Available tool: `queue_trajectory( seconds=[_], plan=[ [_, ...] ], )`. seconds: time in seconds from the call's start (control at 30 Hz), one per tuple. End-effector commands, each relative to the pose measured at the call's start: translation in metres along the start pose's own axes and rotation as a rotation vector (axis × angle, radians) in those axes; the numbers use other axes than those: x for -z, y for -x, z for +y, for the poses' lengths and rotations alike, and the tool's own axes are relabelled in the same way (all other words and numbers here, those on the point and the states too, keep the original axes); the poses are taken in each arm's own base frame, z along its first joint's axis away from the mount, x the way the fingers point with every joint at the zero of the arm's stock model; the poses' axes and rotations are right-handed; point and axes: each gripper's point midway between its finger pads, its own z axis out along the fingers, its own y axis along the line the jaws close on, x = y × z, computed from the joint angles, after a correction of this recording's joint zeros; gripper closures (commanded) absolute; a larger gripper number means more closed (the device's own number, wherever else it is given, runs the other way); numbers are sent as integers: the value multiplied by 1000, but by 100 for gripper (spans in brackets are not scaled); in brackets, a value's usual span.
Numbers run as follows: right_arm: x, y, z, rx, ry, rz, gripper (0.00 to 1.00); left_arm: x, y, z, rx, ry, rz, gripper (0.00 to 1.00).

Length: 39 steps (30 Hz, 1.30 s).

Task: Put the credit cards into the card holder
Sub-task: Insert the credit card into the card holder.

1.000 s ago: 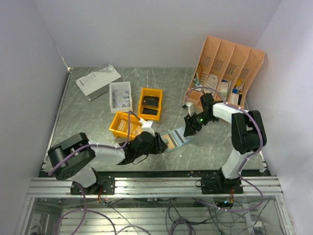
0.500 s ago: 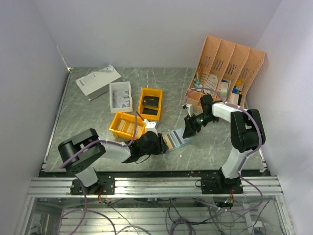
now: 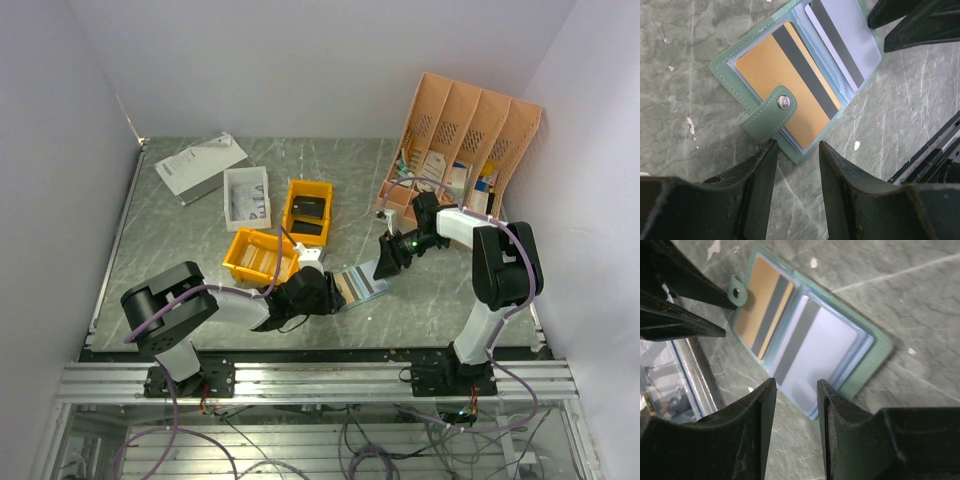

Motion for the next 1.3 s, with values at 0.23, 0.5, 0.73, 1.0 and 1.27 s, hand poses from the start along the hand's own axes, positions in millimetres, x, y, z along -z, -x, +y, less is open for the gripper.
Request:
queue_trajectory(
  seconds=[0.23,0.5,0.73,1.0,1.27],
  plan=[
    [2,-4,-18,-76,-50,-6,60,-5,-5,2,-15,21,24,50],
    [-2,-7,-21,-95,-34,8,59,-7,-8,1,-17,15,34,50],
    [-2,-4,-11,-81,18,-8,61,-10,-10,0,-21,10,44,50],
    [-1,3,-1,-61,80,-35,64,-11,-11,-1,-27,7,55,50],
    [-1,6,5,-60,118,-51,64,-12,-11,-2,-27,4,56,50]
  ],
)
